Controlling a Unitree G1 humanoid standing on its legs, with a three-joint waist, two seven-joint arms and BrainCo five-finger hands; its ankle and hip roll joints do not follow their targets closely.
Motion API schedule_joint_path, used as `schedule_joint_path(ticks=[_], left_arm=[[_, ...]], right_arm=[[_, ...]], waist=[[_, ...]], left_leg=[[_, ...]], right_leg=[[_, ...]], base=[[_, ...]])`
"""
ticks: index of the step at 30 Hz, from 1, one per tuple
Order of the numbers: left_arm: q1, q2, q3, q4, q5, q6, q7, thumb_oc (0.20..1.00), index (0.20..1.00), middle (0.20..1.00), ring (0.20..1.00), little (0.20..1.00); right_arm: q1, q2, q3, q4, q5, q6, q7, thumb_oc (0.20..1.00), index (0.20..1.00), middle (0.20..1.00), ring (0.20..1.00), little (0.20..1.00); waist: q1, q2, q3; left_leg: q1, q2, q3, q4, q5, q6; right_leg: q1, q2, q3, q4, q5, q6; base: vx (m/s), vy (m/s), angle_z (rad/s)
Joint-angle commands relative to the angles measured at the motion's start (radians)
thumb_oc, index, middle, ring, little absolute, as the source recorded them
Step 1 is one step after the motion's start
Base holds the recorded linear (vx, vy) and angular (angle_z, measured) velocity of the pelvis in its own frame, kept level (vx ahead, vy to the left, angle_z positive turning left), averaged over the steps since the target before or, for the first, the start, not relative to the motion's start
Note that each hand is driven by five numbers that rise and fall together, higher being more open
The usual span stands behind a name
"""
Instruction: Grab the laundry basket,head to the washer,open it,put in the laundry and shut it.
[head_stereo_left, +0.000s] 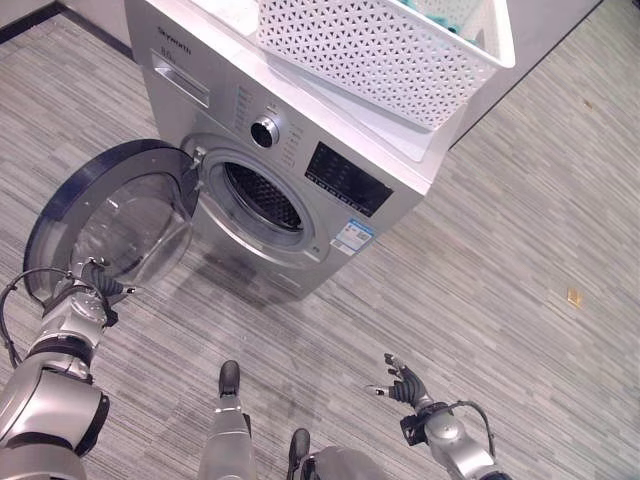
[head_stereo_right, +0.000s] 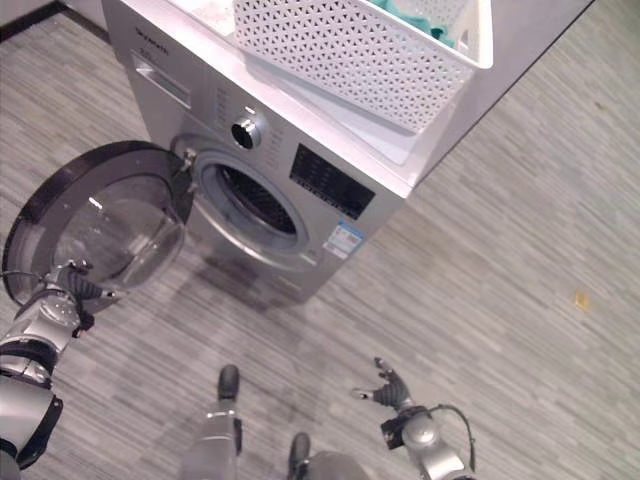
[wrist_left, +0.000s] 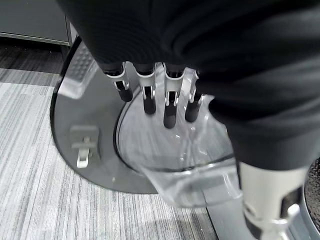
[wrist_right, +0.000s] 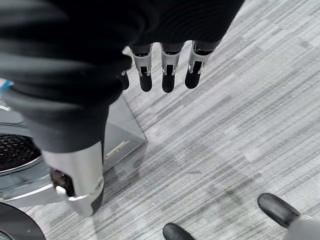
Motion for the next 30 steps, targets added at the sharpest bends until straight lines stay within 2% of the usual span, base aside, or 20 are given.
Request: schedule_joint_path(ticks=[1,5,10,13,14,16,19,23,25,26,27,28,29,30], left_arm=[[-0.005,0.042,0.04,0.023,-0.004,-0.015,0.044,1.0,1.0,1.0,1.0,1.0],[0.019,0.035,0.067,0.014,-0.005,-0.009,0.075,1.0,1.0,1.0,1.0,1.0],[0.06,0.054,0.108,0.015,-0.015,-0.015,0.098,1.0,1.0,1.0,1.0,1.0],[0.061,0.074,0.13,0.018,-0.023,-0.013,0.12,1.0,1.0,1.0,1.0,1.0],[0.056,0.085,0.136,0.02,-0.024,-0.01,0.138,1.0,1.0,1.0,1.0,1.0],[0.067,0.094,0.147,0.015,-0.026,-0.012,0.142,1.0,1.0,1.0,1.0,1.0],[0.085,0.116,0.16,0.015,-0.015,-0.009,0.152,1.0,1.0,1.0,1.0,1.0],[0.123,0.134,0.218,0.0,-0.029,-0.009,0.198,1.0,1.0,1.0,1.0,1.0],[0.152,0.116,0.244,-0.024,-0.051,-0.016,0.218,1.0,1.0,1.0,1.0,1.0],[0.176,0.092,0.256,-0.041,-0.067,-0.03,0.216,1.0,1.0,1.0,1.0,1.0],[0.206,0.072,0.261,-0.063,-0.072,-0.038,0.215,1.0,1.0,1.0,1.0,1.0],[0.225,0.05,0.26,-0.08,-0.072,-0.047,0.215,1.0,1.0,1.0,1.0,1.0],[0.244,0.021,0.254,-0.097,-0.072,-0.057,0.217,1.0,1.0,1.0,1.0,1.0],[0.27,0.002,0.258,-0.109,-0.068,-0.063,0.213,1.0,1.0,1.0,1.0,1.0]], right_arm=[[0.041,-0.024,-0.07,-0.028,-0.022,-0.026,-0.015,1.0,1.0,1.0,1.0,1.0],[0.038,-0.021,-0.092,0.034,-0.028,-0.017,-0.031,1.0,1.0,1.0,1.0,1.0],[0.012,-0.014,-0.1,0.089,-0.025,-0.017,-0.038,1.0,1.0,1.0,1.0,1.0],[0.023,-0.012,-0.106,0.098,-0.018,-0.019,-0.039,1.0,1.0,1.0,1.0,1.0],[0.03,-0.01,-0.11,0.11,-0.012,-0.02,-0.04,1.0,1.0,1.0,1.0,1.0],[0.036,-0.009,-0.115,0.112,-0.01,-0.022,-0.041,1.0,1.0,1.0,1.0,1.0],[0.039,-0.013,-0.113,0.127,-0.019,-0.021,-0.037,1.0,1.0,1.0,1.0,1.0],[0.042,-0.016,-0.11,0.162,-0.025,-0.021,-0.039,1.0,1.0,1.0,1.0,1.0],[0.029,-0.012,-0.117,0.211,-0.014,-0.025,-0.048,1.0,1.0,1.0,1.0,1.0],[0.029,-0.009,-0.129,0.236,-0.01,-0.022,-0.052,1.0,1.0,1.0,1.0,1.0],[0.03,-0.011,-0.137,0.252,-0.013,-0.019,-0.053,1.0,1.0,1.0,1.0,1.0],[0.026,-0.011,-0.147,0.279,-0.009,-0.019,-0.053,1.0,1.0,1.0,1.0,1.0],[0.018,-0.012,-0.159,0.307,-0.003,-0.018,-0.057,1.0,1.0,1.0,1.0,1.0],[0.016,-0.014,-0.169,0.326,0.001,-0.017,-0.058,1.0,1.0,1.0,1.0,1.0]], waist=[[0.009,0.012,-0.009],[0.008,0.024,-0.012],[0.016,0.043,-0.012],[0.015,0.035,-0.016],[0.013,0.03,-0.023],[0.009,0.03,-0.032],[0.002,0.046,-0.038],[-0.004,0.09,-0.018],[0.001,0.114,-0.008],[0.001,0.128,-0.006],[-0.001,0.14,-0.003],[-0.003,0.161,-0.002],[-0.005,0.177,0.003],[-0.01,0.184,0.011]], left_leg=[[0.012,0.036,0.007,-0.004,-0.069,-0.018],[0.019,0.019,0.005,0.007,-0.088,-0.009],[0.036,0.028,0.024,0.024,-0.116,-0.003],[0.037,0.029,0.024,0.024,-0.121,-0.004],[0.037,0.028,0.019,0.025,-0.126,-0.003],[0.048,0.026,0.016,0.022,-0.135,0.0],[0.085,0.021,0.009,0.016,-0.153,0.019],[0.154,0.019,0.003,0.009,-0.174,0.053],[0.19,0.015,0.002,-0.001,-0.177,0.061],[0.208,0.012,-0.003,-0.008,-0.176,0.062],[0.221,0.005,-0.006,-0.01,-0.176,0.062],[0.227,0.012,-0.003,-0.019,-0.155,0.062],[0.242,0.012,-0.007,-0.023,-0.154,0.057],[0.26,0.006,-0.01,-0.023,-0.158,0.052]], right_leg=[[0.026,-0.065,-0.02,0.065,0.226,0.054],[0.016,-0.078,-0.014,0.09,0.279,0.064],[0.037,-0.091,-0.02,0.062,0.31,0.075],[0.049,-0.09,-0.017,0.034,0.338,0.079],[0.051,-0.091,-0.015,0.031,0.368,0.085],[0.049,-0.092,-0.003,0.049,0.391,0.089],[0.018,-0.085,0.032,0.183,0.406,0.092],[-0.043,-0.067,0.061,0.417,0.399,0.086],[-0.069,-0.06,0.061,0.47,0.385,0.085],[-0.087,-0.06,0.057,0.463,0.353,0.075],[-0.093,-0.058,0.051,0.437,0.318,0.062],[-0.117,-0.04,0.029,0.403,0.266,0.032],[-0.141,-0.021,0.019,0.372,0.197,0.016],[-0.142,-0.012,0.01,0.305,0.168,0.013]], base=[[0.07,0.04,-0.02],[0.06,0.055,0.01],[0.05,0.041,-0.01],[0.04,0.008,-0.11],[0.05,0.012,-0.16],[0.07,0.045,-0.07],[0.09,0.112,-0.02],[0.08,0.137,0.03],[0.07,0.102,-0.06],[0.11,0.091,-0.1],[0.09,0.068,-0.14],[0.1,0.05,-0.07],[0.11,0.021,-0.01],[0.18,-0.006,0.16]])
